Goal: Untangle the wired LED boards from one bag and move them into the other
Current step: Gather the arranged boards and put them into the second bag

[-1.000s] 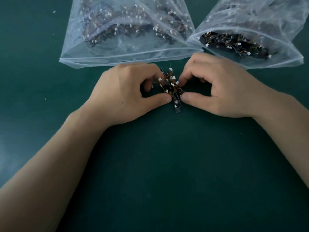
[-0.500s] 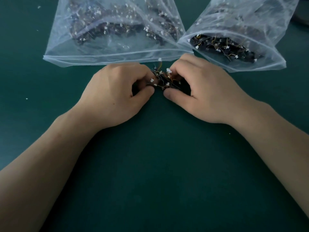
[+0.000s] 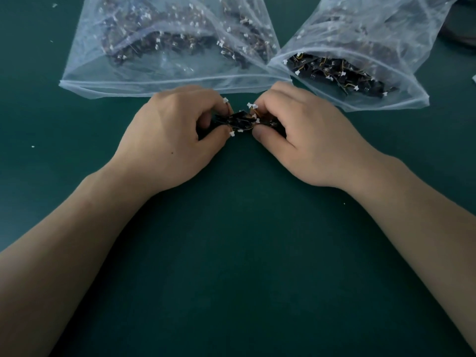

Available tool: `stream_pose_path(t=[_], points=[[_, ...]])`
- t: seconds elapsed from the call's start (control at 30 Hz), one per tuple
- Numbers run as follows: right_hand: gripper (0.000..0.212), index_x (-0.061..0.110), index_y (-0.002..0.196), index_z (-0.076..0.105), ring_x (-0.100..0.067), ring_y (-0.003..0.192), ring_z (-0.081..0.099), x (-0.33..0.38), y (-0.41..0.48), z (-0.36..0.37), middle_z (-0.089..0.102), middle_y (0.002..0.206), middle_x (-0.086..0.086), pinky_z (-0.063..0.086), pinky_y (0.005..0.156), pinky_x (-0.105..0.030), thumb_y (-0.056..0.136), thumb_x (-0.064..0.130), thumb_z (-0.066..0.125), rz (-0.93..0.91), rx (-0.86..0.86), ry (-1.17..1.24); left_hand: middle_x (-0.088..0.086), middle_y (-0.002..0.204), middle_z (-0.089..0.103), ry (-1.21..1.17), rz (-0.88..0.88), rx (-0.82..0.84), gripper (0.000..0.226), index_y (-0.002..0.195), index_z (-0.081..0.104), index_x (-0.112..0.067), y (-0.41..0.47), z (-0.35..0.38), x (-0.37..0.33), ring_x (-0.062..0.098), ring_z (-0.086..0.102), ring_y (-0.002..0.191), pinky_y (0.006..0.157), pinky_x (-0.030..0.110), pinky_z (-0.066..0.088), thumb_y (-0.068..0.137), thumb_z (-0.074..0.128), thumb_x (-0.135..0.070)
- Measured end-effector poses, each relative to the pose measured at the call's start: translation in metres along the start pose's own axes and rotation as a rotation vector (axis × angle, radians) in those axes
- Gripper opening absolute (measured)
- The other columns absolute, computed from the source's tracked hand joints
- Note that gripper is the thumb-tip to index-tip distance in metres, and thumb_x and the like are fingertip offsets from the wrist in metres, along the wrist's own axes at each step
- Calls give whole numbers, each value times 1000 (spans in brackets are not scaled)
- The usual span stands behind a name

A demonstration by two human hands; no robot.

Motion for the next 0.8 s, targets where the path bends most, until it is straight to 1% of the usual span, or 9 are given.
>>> stream_pose_path(t=[0.1, 0.17, 0.23, 0.33, 0.4, 0.47, 0.57, 0.67, 0.8], points=[[22, 14, 118, 58, -13, 90, 45, 2, 0, 0, 47, 106, 10, 35, 73, -33, 106, 32, 51, -20, 24, -54, -8, 79, 54, -10, 8, -9, 14, 100, 72, -24, 0, 0, 2, 8, 51, 71, 64, 41, 45, 91, 68, -33], [22, 13, 117, 57, -17, 90, 47, 4, 1, 1, 48, 107, 6, 39, 72, -37, 107, 30, 48, -29, 40, -92, -8, 91, 58, -24, -1, -31, 17, 103, 75, -25, -1, 1, 3, 11, 54, 76, 69, 39, 48, 92, 70, -37], [21, 13, 116, 54, -18, 89, 47, 4, 1, 0, 47, 106, 5, 36, 71, -36, 108, 29, 46, -35, 46, -98, -8, 103, 61, -38, 0, -56, 18, 103, 76, -26, -1, 1, 3, 14, 57, 84, 74, 38, 49, 91, 73, -40], [18, 15, 115, 53, -14, 87, 43, 3, 1, 0, 43, 104, 9, 28, 71, -31, 109, 29, 45, -23, 39, -68, -13, 90, 65, -61, 13, -49, 14, 96, 75, -26, -1, 0, 3, 6, 57, 75, 69, 22, 46, 91, 78, -38], [18, 16, 115, 54, -14, 88, 44, 2, 1, 0, 44, 104, 9, 29, 72, -31, 109, 30, 46, -13, 39, -52, -17, 81, 65, -75, 1, -55, 11, 93, 76, -26, -1, -1, 3, 2, 56, 70, 64, 10, 39, 89, 81, -35], [19, 15, 118, 55, -14, 90, 46, 1, 1, -2, 47, 106, 8, 34, 74, -33, 108, 30, 47, -27, 51, -46, -20, 83, 66, -106, -18, -65, 10, 92, 76, -28, -1, -1, 3, 5, 56, 69, 61, 7, 38, 87, 83, -35], [23, 15, 122, 56, -15, 94, 48, -1, 1, -2, 49, 112, 6, 39, 78, -34, 107, 29, 49, -56, 79, -36, -21, 85, 67, -119, -11, -45, 11, 93, 78, -29, 0, -1, 5, 7, 56, 70, 61, 8, 37, 87, 82, -37], [32, 21, 131, 56, -7, 101, 49, -5, 0, -1, 51, 115, 12, 38, 84, -27, 103, 35, 56, -27, 57, 35, -16, 86, 67, -104, 17, -15, 14, 97, 79, -27, 1, 1, 6, 1, 56, 72, 66, 16, 39, 90, 79, -39], [68, 32, 147, 49, 2, 109, 51, -12, -1, -2, 53, 119, 20, 42, 94, -17, 89, 60, 71, 49, 77, 192, -14, 90, 68, -100, 16, -27, 18, 102, 80, -32, 0, 2, 8, 3, 57, 72, 65, 27, 44, 90, 75, -44]])
Point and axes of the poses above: each hand's wrist, its own y-axis towards the middle knuckle, its own z-axis out of the palm, x = y × z, the point moved 1 cm from there along y, towards the middle knuckle
